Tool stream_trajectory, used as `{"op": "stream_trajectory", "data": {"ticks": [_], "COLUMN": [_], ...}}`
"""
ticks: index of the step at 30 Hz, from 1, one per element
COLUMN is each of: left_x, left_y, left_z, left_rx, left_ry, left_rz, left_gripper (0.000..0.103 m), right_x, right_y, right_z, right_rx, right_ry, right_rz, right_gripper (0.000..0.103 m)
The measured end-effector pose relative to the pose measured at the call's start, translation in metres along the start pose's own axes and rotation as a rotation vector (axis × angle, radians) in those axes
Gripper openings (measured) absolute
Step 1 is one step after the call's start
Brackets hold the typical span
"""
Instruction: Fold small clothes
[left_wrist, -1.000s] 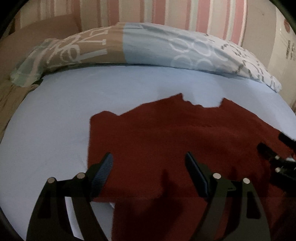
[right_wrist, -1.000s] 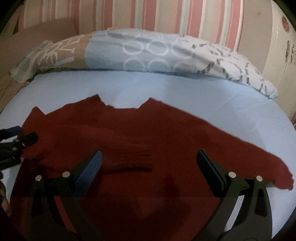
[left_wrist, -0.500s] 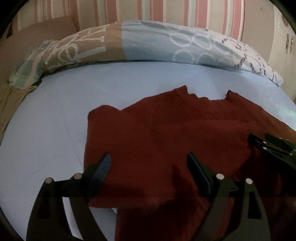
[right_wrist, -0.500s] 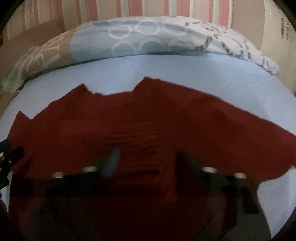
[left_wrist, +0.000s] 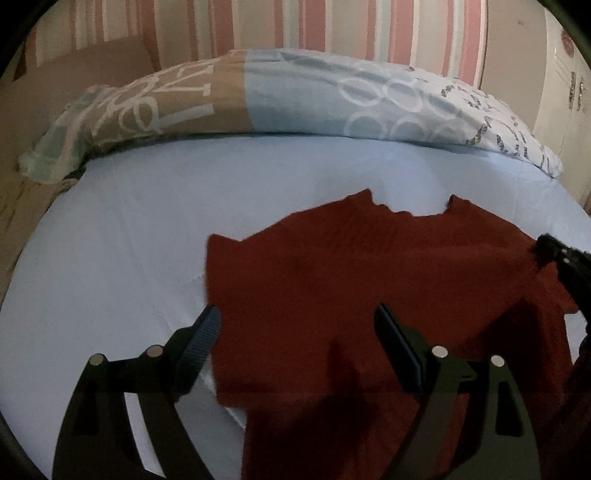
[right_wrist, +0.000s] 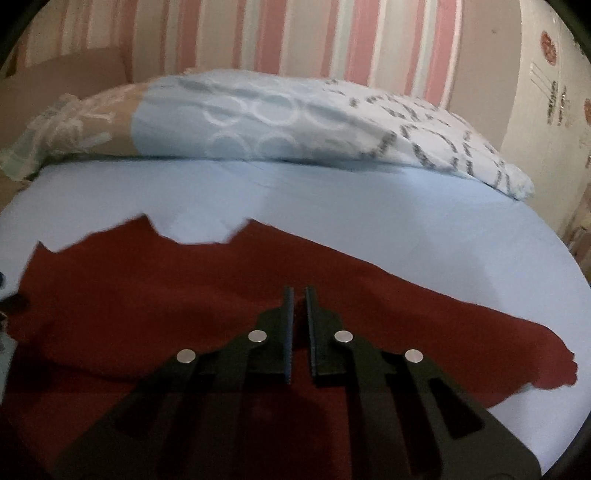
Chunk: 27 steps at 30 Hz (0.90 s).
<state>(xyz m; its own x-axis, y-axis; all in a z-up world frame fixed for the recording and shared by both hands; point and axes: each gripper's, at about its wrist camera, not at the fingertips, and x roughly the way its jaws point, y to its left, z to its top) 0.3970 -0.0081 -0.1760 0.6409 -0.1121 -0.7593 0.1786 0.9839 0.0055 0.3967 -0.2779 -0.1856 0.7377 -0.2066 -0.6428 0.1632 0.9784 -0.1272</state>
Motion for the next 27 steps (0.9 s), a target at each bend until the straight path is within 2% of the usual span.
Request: {"op": "stream_trajectory", "data": {"ticks": [3,7,12,13,14,16,18,19,22,24,26,27], "left_x": [0.001,0.006,0.009,0.011,0.012,0.015,0.017,0.017,0.015,0.015,0.012,0.011], "left_y": [-0.001,-0.005,-0.01,-0.011,-0.012,-0.014,-0.017,-0.018,-0.022,-0.025,-0.027,-0.029], "left_z": [0.005,0.008,0.006,0.005,0.005,0.003,0.002,0.001,0.002,0.002,0.003,0.002], "left_rx": [-0.001,0.005,0.009,0.009,0.01,0.014,0.02,0.023,0.029,0.031,0.029,0.025], "left_ry": [0.015,0.041,0.065,0.074,0.078,0.086,0.098,0.097,0.093,0.097,0.097,0.098], "left_rz": [-0.02,-0.015,-0.023,-0.021,-0.02,-0.018,-0.012,-0.012,-0.016,-0.016,-0.021,-0.026], "left_gripper": [0.086,0.086,0.086,0.086,0.086,0.086,0.086,0.086,0.086,0.086,0.086,0.086], "right_x": [0.012,0.031,0.033,0.033,0.033,0.036,0.03,0.025,0.013,0.009,0.006,0.006], "right_y": [-0.013,-0.018,-0.024,-0.025,-0.027,-0.039,-0.047,-0.047,-0.039,-0.029,-0.018,-0.014], "right_z": [-0.01,-0.03,-0.034,-0.034,-0.036,-0.039,-0.039,-0.038,-0.031,-0.027,-0.025,-0.024], "right_rx": [-0.007,-0.005,0.008,0.005,-0.003,0.04,0.07,0.069,0.04,0.018,0.0,-0.011], "right_ry": [0.043,0.135,0.176,0.179,0.187,0.212,0.198,0.178,0.136,0.124,0.113,0.115], "right_rz": [-0.056,-0.063,-0.046,-0.058,-0.089,-0.071,-0.03,-0.023,0.005,0.017,0.034,0.047], "right_gripper": [0.006,0.006,0.007,0.001,0.001,0.001,0.001,0.005,0.032,0.035,0.047,0.047]}}
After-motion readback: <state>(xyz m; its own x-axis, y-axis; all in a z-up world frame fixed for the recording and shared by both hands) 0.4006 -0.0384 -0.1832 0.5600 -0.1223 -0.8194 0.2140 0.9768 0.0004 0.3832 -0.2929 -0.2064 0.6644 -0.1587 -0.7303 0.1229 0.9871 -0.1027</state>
